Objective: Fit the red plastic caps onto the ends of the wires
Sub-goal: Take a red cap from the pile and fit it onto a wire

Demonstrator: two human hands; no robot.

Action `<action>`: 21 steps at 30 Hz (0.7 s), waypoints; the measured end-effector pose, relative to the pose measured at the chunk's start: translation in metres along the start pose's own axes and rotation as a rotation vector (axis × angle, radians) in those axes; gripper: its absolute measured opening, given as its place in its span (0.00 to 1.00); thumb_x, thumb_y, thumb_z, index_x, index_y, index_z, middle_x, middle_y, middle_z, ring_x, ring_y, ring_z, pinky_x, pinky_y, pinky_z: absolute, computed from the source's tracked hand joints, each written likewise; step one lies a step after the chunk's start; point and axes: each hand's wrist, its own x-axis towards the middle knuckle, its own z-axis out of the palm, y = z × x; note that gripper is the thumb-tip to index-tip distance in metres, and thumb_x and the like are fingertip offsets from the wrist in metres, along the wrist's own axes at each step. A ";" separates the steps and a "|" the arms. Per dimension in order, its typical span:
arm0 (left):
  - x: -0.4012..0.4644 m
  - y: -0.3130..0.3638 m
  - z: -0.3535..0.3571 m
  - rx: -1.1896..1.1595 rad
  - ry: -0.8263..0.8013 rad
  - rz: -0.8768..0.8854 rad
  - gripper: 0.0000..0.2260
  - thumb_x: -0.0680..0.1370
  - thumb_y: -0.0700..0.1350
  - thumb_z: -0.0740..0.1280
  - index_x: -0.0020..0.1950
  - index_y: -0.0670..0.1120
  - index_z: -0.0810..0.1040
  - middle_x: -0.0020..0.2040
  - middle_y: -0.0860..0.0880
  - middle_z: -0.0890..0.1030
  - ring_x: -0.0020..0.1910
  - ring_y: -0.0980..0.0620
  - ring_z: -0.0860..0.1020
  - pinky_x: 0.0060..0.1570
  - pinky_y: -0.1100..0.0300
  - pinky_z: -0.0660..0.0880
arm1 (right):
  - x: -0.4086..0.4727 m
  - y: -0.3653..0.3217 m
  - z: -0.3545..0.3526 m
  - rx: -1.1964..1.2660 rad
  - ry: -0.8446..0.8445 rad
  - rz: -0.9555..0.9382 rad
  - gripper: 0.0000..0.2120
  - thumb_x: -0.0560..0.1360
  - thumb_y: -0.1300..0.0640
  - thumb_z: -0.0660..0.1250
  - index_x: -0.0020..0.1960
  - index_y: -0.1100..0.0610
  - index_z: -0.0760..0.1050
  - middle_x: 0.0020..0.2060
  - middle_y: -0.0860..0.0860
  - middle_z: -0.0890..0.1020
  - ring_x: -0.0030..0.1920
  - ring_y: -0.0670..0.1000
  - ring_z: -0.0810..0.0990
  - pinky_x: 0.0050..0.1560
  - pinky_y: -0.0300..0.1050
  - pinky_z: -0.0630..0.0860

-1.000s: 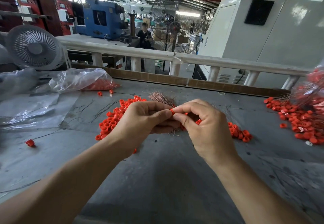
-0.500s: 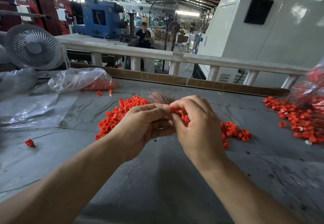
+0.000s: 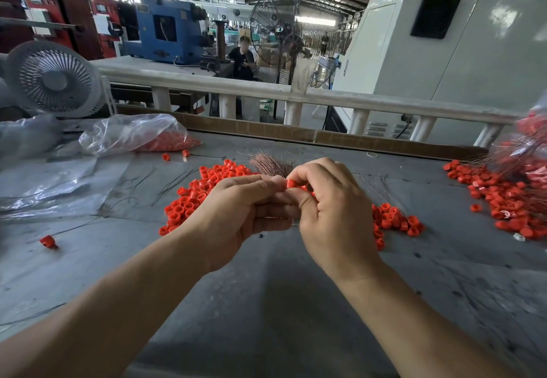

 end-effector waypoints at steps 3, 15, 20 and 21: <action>0.000 0.000 -0.001 0.015 -0.014 -0.002 0.13 0.80 0.43 0.66 0.57 0.34 0.80 0.49 0.36 0.83 0.45 0.45 0.84 0.47 0.53 0.83 | 0.000 0.001 0.000 0.000 0.001 0.000 0.03 0.76 0.64 0.71 0.46 0.57 0.80 0.43 0.48 0.80 0.47 0.53 0.77 0.46 0.49 0.75; 0.002 -0.002 -0.007 0.070 -0.035 0.087 0.18 0.75 0.49 0.71 0.54 0.34 0.81 0.44 0.41 0.84 0.41 0.49 0.83 0.40 0.59 0.82 | 0.003 -0.001 -0.003 0.023 0.017 -0.011 0.03 0.77 0.58 0.74 0.50 0.54 0.84 0.43 0.47 0.78 0.46 0.51 0.77 0.47 0.50 0.76; 0.001 -0.001 -0.006 0.152 -0.038 0.174 0.10 0.74 0.48 0.71 0.48 0.42 0.85 0.45 0.41 0.85 0.42 0.49 0.84 0.43 0.57 0.82 | -0.001 -0.008 -0.008 0.040 0.009 0.002 0.06 0.76 0.59 0.74 0.52 0.52 0.82 0.37 0.38 0.74 0.36 0.42 0.74 0.36 0.40 0.74; 0.001 -0.001 -0.006 0.169 -0.037 0.193 0.10 0.75 0.48 0.71 0.49 0.42 0.84 0.45 0.41 0.85 0.43 0.48 0.84 0.44 0.56 0.82 | -0.002 -0.008 -0.009 0.053 0.011 0.009 0.06 0.76 0.59 0.74 0.53 0.53 0.82 0.37 0.39 0.75 0.36 0.43 0.76 0.36 0.41 0.75</action>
